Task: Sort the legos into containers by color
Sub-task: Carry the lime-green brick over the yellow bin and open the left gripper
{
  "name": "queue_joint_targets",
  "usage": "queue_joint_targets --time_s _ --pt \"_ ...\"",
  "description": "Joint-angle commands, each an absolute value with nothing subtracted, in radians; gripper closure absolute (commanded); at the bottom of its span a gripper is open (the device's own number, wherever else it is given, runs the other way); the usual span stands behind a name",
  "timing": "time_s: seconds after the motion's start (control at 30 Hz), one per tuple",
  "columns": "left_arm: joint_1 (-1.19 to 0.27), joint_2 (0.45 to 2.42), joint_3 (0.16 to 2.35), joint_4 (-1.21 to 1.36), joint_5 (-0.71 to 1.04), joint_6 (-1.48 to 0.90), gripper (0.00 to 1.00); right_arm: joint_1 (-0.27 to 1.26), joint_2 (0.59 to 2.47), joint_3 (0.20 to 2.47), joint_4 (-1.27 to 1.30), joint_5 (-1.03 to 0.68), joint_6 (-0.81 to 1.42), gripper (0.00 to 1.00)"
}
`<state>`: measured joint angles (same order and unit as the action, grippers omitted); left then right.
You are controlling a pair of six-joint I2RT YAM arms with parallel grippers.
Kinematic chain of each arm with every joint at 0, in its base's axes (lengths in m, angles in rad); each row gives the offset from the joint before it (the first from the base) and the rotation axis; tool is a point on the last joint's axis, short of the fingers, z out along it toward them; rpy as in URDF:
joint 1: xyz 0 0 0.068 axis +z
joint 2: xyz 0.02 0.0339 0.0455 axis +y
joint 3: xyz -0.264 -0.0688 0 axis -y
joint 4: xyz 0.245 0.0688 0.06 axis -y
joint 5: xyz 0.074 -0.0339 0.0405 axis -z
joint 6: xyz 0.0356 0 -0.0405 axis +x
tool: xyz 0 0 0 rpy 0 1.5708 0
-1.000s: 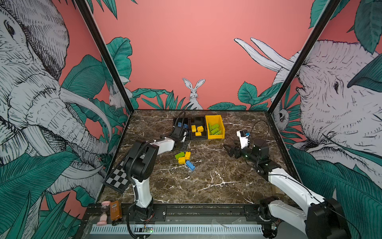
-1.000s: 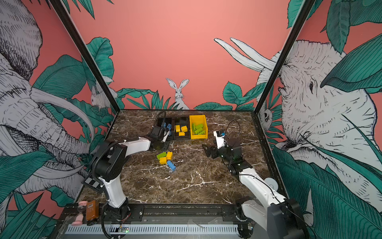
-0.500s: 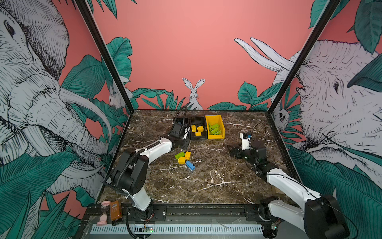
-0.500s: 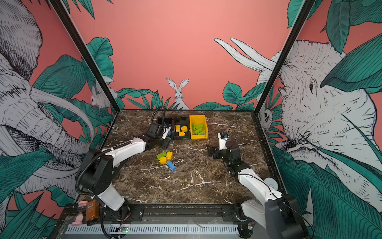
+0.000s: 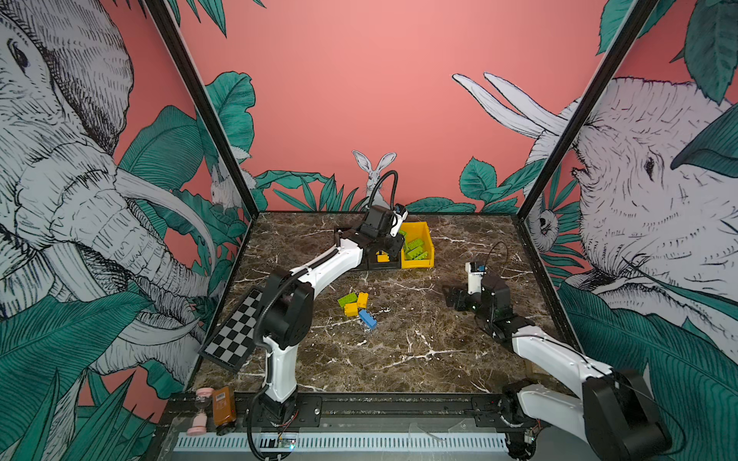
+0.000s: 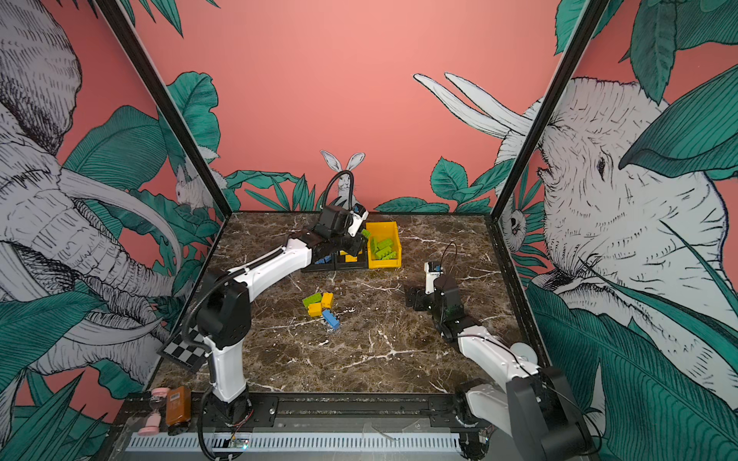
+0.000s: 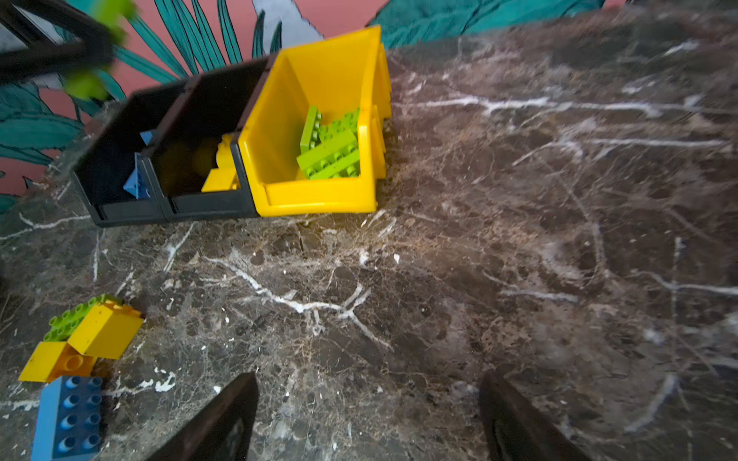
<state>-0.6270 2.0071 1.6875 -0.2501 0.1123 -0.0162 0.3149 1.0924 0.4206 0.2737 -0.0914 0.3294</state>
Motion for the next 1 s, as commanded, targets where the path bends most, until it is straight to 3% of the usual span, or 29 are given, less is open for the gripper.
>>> queue_joint_targets --time_s 0.0,0.33,0.73,0.83,0.9,0.97 --pt "-0.630 2.089 1.809 -0.233 0.122 0.000 0.74 0.312 1.029 0.396 0.307 -0.005 0.314 0.14" --pt "-0.630 2.464 2.378 -0.414 0.186 0.010 0.73 0.311 1.019 0.383 0.327 0.017 0.299 0.12" --pt "-0.637 2.507 2.369 -0.405 0.228 -0.031 0.70 0.311 1.029 0.394 0.330 -0.035 0.317 0.12" --pt "-0.637 2.517 2.371 -0.409 0.215 -0.037 0.60 0.311 1.032 0.395 0.327 -0.036 0.317 0.12" --pt "-0.637 2.522 2.393 -0.429 0.187 -0.033 0.45 0.311 1.035 0.397 0.329 -0.038 0.317 0.12" --pt "-0.637 2.514 2.409 -0.445 0.162 -0.013 0.39 0.311 1.039 0.397 0.328 -0.038 0.315 0.12"
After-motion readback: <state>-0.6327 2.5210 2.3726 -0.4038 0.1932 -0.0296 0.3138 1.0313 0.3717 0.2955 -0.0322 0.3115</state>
